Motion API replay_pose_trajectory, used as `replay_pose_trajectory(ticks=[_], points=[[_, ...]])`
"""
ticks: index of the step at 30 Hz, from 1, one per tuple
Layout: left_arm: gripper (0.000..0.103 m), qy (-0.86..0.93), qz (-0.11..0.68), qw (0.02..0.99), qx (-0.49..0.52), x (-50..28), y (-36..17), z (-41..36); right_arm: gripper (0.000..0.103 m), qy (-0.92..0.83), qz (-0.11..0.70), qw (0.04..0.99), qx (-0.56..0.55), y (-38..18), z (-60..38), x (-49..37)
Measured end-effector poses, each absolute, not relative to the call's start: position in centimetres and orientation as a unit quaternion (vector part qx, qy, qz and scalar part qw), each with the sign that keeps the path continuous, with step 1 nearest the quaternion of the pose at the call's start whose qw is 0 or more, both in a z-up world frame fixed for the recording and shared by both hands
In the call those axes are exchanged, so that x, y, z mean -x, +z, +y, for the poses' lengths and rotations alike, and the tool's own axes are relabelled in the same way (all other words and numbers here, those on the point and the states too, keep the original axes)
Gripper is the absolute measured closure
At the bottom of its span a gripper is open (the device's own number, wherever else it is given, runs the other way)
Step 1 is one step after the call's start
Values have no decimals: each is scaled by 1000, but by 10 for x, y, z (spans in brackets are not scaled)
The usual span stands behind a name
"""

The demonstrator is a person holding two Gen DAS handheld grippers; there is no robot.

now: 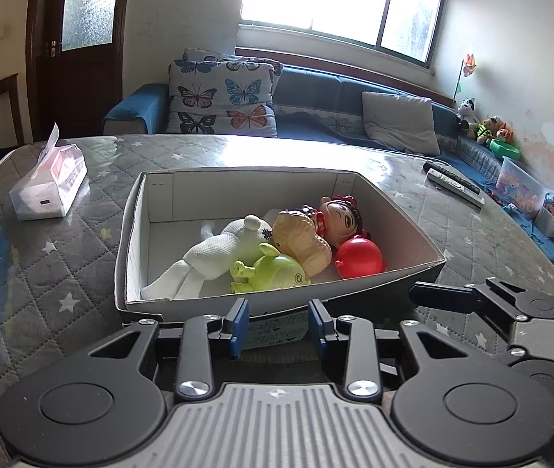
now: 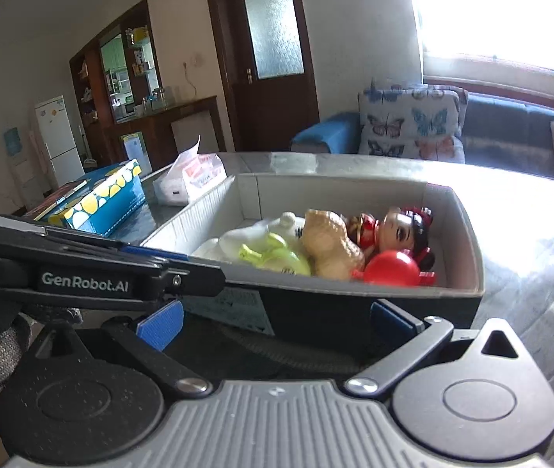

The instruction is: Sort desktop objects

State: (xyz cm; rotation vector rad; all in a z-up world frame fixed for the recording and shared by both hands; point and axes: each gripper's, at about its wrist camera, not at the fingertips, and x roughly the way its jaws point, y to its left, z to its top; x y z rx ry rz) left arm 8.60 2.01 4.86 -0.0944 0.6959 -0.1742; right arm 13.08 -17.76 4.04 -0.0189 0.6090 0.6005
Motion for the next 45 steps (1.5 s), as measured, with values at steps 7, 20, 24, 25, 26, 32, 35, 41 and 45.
replay_pose_trajectory(ticks=[7, 20, 24, 25, 26, 32, 35, 41, 45], points=[[67, -84, 340, 936, 45, -82, 45, 21, 0, 276, 285, 918, 27, 34, -173, -124], [66, -54, 342, 938, 26, -74, 35, 26, 0, 244, 282, 927, 29, 30, -181, -126], [67, -33, 341, 940, 7, -71, 31, 24, 0, 237, 281, 929, 38, 28, -180, -122], [67, -30, 340, 940, 4, -70, 30, 23, 0, 236, 281, 929, 38, 27, -181, -122], [67, -28, 338, 941, 2, -69, 30, 24, 0, 235, 282, 929, 36, 27, -182, -122], [67, -18, 330, 944, -6, -65, 29, 24, 0, 228, 285, 931, 34, 25, -185, -122], [67, -17, 330, 944, -4, -63, 28, 24, 0, 225, 284, 931, 32, 25, -186, -120], [67, -7, 333, 943, -7, -58, 25, 23, 0, 222, 284, 932, 27, 27, -188, -115], [67, 6, 332, 943, -9, -54, 23, 22, 0, 219, 285, 933, 25, 26, -190, -112]])
